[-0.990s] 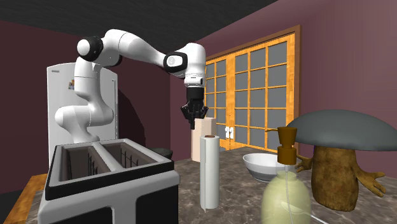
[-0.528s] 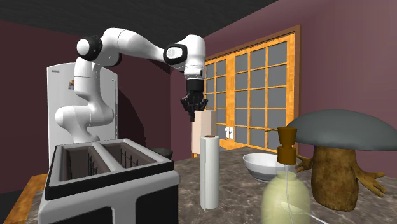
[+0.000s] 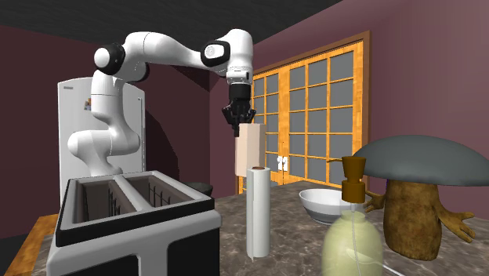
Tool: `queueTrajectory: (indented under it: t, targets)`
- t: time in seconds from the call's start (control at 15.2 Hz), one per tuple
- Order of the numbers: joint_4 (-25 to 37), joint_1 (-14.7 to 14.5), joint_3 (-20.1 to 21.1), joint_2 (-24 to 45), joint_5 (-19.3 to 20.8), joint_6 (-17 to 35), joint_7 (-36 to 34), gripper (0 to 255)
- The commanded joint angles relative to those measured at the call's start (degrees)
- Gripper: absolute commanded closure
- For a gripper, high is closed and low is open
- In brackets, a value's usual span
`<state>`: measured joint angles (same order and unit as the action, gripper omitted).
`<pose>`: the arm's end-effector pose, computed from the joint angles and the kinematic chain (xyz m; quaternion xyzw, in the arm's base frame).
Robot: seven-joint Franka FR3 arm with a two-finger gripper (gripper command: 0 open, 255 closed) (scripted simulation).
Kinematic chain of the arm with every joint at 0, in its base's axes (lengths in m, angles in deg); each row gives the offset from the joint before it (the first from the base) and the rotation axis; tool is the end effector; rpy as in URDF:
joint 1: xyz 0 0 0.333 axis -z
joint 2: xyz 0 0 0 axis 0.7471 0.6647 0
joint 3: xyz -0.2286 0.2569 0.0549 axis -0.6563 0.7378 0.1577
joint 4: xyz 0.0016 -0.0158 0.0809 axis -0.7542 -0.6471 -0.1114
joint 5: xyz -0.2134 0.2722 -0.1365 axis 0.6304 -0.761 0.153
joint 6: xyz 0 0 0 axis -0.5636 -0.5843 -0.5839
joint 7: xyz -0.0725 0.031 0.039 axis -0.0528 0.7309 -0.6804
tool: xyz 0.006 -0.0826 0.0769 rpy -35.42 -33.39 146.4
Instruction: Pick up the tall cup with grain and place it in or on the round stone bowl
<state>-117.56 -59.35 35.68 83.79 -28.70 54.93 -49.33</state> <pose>0.4290 0.3525 0.5674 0.9997 0.0224 -0.0092 0.0033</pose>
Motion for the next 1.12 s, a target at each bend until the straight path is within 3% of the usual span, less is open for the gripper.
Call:
queueTrajectory:
  t: [0.0, 0.2, 0.66, 1.06]
  targets:
    - [1.7, -0.1, 0.0, 0.1, 0.1, -1.6, -0.1, 255]
    - [3.7, -0.1, 0.1, 0.2, 0.1, -3.4, -0.1, 255]
    - [-10.0, 2.4, -4.1, -16.9, -7.2, -5.3, 8.1, 255]
    - [-18.4, 2.3, -9.4, -29.7, -10.0, -9.7, 14.3, 255]
